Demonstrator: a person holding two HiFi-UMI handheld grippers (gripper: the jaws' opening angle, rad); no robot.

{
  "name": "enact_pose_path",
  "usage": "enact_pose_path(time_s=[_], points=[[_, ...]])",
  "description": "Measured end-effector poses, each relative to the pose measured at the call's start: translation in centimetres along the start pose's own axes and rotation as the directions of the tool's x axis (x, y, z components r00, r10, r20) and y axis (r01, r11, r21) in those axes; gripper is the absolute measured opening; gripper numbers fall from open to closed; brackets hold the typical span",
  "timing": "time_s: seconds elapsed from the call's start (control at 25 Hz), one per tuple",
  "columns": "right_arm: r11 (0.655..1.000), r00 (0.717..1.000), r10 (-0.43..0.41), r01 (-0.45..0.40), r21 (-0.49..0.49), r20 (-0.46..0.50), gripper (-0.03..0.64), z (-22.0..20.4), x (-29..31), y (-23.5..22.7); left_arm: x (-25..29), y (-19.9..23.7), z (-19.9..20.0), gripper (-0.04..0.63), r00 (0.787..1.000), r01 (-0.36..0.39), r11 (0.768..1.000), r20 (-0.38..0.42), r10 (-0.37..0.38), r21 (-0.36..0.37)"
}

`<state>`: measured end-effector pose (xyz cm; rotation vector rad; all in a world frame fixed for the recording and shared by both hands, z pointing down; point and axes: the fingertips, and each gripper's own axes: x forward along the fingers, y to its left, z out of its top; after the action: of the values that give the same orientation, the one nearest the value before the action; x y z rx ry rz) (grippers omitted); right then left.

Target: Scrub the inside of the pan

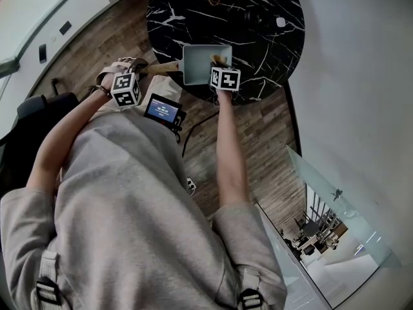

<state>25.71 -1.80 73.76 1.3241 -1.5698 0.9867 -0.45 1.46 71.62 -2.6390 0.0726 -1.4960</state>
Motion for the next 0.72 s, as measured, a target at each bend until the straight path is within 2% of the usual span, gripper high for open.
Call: enact_pose_path(time_s=[0.16, 0.36, 0.52, 0.6, 0.72], points=[[0.997, 0.997, 0.076, -0.076, 0.010, 0.005, 0.066, -0.2, 0.2, 2.3, 0.0, 0.1, -0.1, 0.126, 1.000, -0.007, 1.000, -0.002, 0.007, 0.001], [0.996, 0.996, 0.089, -0.089, -0.023, 0.009, 0.066, -0.3, 0.3, 4.3, 0.1, 0.1, 0.0, 0.126, 1.000, -0.012, 1.000, -0.007, 0.012, -0.003], [0.989, 0.990, 0.140, -0.140, -0.035, -0.009, 0.066, -0.2, 0.5, 6.1, 0.1, 0.2, 0.0, 0.126, 1.000, -0.018, 1.000, -0.009, 0.018, -0.007], [0.985, 0.985, 0.171, -0.172, -0.015, -0.026, 0.066, -0.2, 0.7, 7.0, 0.2, 0.1, 0.0, 0.126, 1.000, -0.020, 1.000, -0.009, 0.020, -0.009], [0.977, 0.977, 0.206, -0.202, 0.068, -0.050, 0.066, 0.0, 1.0, 7.8, 0.2, 0.1, 0.1, 0.126, 1.000, -0.022, 1.000, -0.011, 0.022, -0.012]])
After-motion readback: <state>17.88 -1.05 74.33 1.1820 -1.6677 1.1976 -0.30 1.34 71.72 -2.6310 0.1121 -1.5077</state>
